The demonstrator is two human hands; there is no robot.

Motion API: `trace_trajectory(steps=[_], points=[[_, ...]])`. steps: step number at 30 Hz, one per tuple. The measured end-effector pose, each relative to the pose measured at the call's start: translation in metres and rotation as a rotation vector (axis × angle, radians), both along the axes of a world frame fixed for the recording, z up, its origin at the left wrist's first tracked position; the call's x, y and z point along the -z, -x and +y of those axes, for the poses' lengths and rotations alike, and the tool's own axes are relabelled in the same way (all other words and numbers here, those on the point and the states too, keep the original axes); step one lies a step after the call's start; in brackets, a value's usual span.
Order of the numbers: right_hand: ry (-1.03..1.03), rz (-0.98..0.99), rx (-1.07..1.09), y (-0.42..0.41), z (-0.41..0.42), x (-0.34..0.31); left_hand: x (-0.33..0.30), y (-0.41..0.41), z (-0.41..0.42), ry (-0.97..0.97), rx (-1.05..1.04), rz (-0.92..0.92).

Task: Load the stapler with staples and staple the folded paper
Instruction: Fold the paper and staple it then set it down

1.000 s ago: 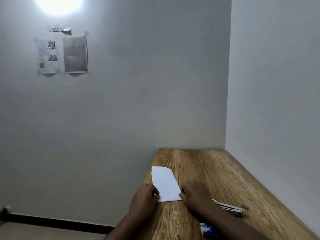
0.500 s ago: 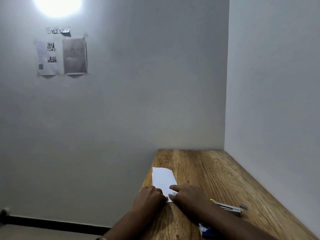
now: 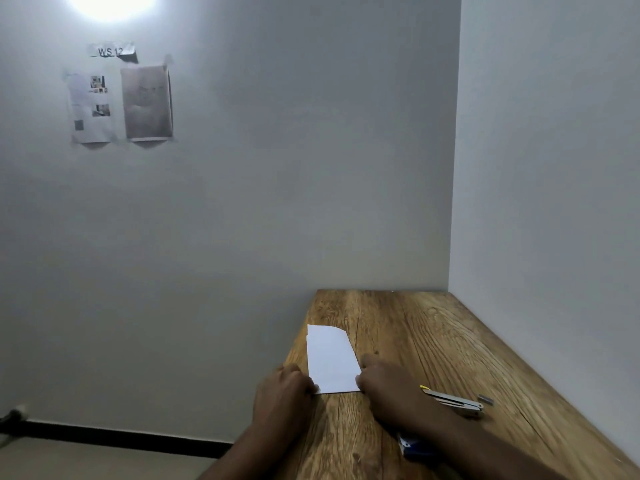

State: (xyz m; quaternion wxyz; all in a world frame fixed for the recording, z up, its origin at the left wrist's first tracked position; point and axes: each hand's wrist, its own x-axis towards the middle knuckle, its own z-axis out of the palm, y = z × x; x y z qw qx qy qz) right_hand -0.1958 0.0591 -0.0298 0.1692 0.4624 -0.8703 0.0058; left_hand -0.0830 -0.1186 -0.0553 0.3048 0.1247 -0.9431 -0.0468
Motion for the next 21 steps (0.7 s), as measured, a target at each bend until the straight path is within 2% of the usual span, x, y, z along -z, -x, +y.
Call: trace_trajectory(steps=[3,7,12,16,19,21], points=[[0.146,-0.158,0.138,-0.011,-0.005,-0.007,0.0,-0.004,0.005,-0.092,-0.063,0.032],[0.226,-0.352,0.285,-0.019,-0.016,-0.015,-0.002,-0.005,0.009,-0.11,-0.081,0.028],[0.271,-0.569,0.374,-0.026,-0.032,-0.029,-0.001,-0.003,0.008,-0.137,-0.079,0.022],[0.464,-0.797,0.451,-0.019,-0.032,-0.034,0.0,-0.003,0.008,-0.14,-0.08,0.036],[0.594,-0.866,0.532,-0.016,-0.031,-0.032,0.001,-0.004,0.008,-0.137,-0.075,0.038],[0.642,-0.843,0.559,-0.015,-0.034,-0.029,0.002,-0.003,0.009,-0.13,-0.071,0.045]])
